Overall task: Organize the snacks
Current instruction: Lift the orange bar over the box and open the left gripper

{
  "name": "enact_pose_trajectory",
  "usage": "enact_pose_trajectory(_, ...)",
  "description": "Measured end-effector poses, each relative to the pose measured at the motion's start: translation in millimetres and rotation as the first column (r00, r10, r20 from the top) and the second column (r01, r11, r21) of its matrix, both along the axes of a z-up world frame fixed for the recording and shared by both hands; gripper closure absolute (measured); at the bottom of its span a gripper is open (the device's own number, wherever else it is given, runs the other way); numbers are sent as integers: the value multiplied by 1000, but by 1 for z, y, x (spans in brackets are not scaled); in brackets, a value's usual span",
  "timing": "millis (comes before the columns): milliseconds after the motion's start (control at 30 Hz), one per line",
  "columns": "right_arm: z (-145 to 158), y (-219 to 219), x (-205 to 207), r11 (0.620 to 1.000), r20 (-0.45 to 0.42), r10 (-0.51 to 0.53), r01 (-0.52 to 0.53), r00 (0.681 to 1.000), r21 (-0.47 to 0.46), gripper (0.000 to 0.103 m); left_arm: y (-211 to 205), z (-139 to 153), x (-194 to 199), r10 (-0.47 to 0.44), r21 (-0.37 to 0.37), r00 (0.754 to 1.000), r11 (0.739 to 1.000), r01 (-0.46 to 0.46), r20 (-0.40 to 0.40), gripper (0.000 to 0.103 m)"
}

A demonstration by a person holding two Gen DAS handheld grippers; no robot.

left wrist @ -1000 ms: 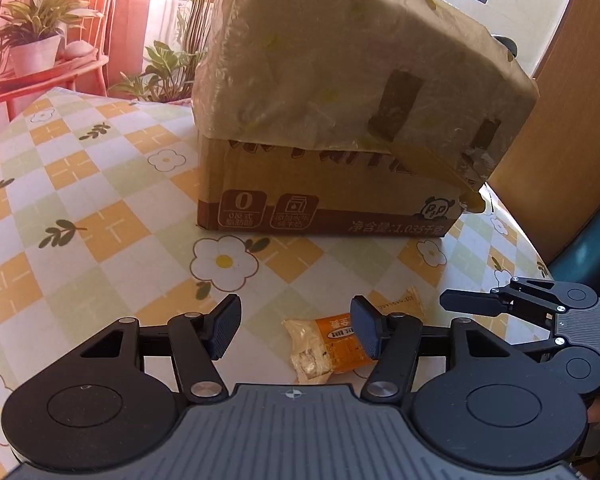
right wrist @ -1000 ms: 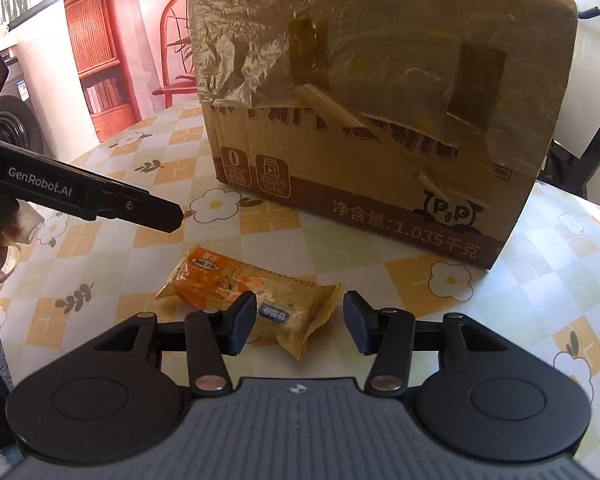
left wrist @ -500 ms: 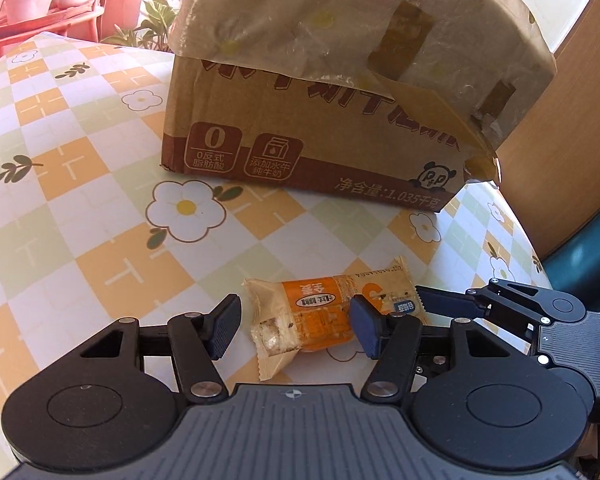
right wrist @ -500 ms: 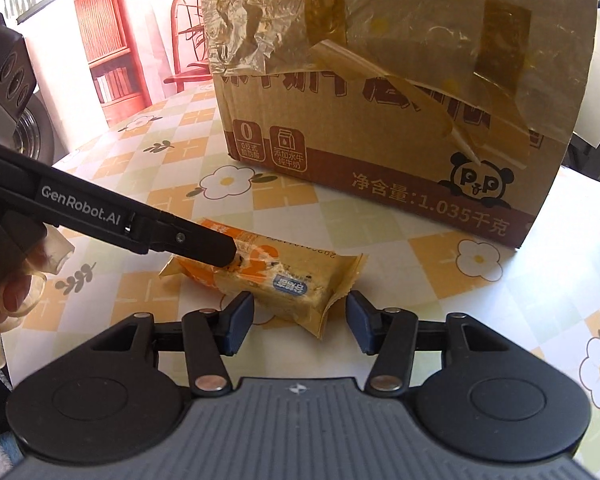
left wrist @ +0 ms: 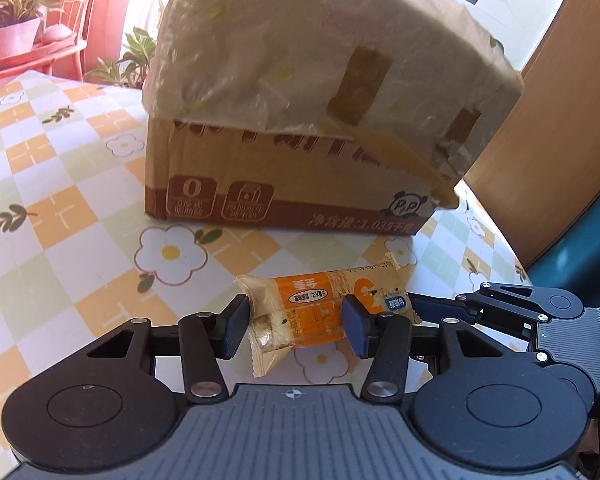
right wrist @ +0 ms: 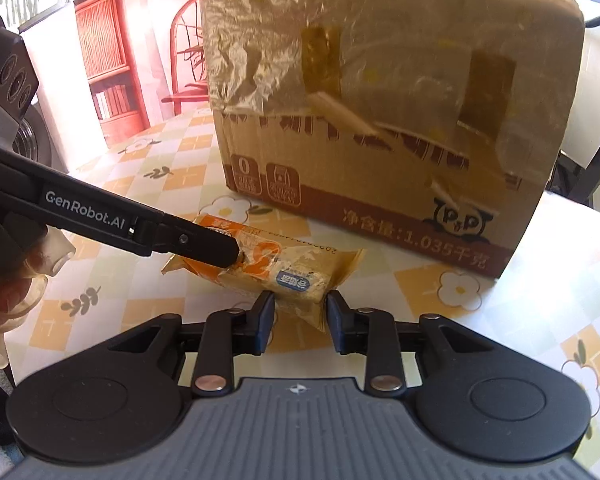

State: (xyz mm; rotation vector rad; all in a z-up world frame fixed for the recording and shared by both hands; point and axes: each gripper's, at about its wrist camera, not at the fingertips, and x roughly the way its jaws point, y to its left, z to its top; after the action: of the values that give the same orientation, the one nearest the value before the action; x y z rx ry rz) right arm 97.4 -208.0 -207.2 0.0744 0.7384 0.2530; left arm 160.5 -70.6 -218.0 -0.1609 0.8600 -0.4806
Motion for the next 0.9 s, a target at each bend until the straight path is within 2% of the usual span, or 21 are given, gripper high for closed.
enact_pose_trajectory(200, 52, -10, 0, 999, 121, -33, 35, 992, -17, 72, -4, 53, 2, -9, -28, 992, 1000, 12, 125, 50)
enact_pose_trajectory(333, 92, -16, 1, 997, 214, -54, 63, 975, -34, 72, -9, 98, 3, -12, -42, 972, 999, 23, 233, 50)
enact_pose_trajectory(600, 164, -34, 29, 993, 325, -73, 97, 943, -60, 72, -26, 168, 42, -10, -74, 948, 997, 35, 318, 50)
enact_pose_trajectory(800, 181, -57, 87, 993, 285, -101, 112, 953, -23, 72, -43, 186, 95, -31, -31, 946, 999, 44, 323, 49)
enact_pose_trajectory(900, 176, -65, 113, 992, 244, -118, 127, 963, -18, 72, -48, 181, 120, -27, -32, 961, 999, 38, 276, 49)
